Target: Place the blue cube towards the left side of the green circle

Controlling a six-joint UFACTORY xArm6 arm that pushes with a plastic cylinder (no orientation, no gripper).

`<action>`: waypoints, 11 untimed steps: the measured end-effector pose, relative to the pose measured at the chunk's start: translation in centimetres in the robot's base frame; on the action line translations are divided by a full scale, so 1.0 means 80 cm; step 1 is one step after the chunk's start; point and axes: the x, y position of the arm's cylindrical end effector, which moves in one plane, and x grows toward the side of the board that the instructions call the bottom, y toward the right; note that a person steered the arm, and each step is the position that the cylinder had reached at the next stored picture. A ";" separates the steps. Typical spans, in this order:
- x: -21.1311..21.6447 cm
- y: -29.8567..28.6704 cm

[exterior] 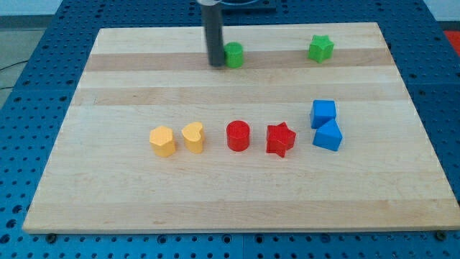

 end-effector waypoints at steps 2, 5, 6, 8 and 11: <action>0.046 0.054; 0.271 0.274; 0.299 0.227; 0.226 0.219; 0.111 0.161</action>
